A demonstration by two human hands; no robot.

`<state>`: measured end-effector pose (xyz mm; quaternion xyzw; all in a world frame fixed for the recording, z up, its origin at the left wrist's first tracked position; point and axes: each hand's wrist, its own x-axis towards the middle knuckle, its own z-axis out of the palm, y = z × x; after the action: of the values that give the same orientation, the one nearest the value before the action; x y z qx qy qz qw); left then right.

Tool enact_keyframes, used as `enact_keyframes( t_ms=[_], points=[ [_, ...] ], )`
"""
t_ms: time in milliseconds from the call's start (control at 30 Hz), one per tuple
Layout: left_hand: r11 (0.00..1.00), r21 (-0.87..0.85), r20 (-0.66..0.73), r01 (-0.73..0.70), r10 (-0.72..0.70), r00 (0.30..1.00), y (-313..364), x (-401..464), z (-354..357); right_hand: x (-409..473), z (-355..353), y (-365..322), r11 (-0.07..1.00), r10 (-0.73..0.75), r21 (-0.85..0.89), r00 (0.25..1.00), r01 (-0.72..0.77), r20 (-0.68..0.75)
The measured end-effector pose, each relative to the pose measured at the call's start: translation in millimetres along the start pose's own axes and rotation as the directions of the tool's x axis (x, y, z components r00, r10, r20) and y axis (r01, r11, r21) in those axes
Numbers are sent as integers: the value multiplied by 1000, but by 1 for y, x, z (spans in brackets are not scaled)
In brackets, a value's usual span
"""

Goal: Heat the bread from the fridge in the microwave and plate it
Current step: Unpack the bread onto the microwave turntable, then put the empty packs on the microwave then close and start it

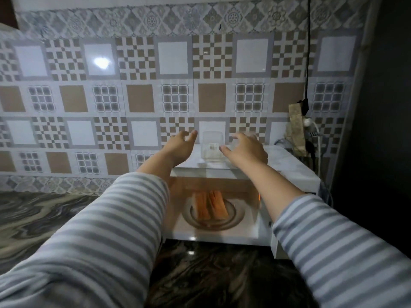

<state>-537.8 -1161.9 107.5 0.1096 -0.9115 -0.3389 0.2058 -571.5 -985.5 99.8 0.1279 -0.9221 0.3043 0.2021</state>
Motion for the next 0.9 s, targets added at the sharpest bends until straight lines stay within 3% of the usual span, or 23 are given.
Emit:
enact_keyframes(
  t_ms=[167,333,567,900],
  points=[
    [999,33,94,-30,27,995,-24,-63,-33,-95,18,-56,1000,-11,20,1000,11,13],
    [996,70,316,57,-77,946,-68,-106,-93,-187,37,-112,999,6,44,992,-12,129],
    [999,-36,474,-24,38,880,-126,-151,-143,-259,53,-181,985,-35,174,988,8,152],
    [995,-90,361,-44,74,930,-138,-167,-122,-282,40,-180,998,-35,63,976,22,215]
  ],
)
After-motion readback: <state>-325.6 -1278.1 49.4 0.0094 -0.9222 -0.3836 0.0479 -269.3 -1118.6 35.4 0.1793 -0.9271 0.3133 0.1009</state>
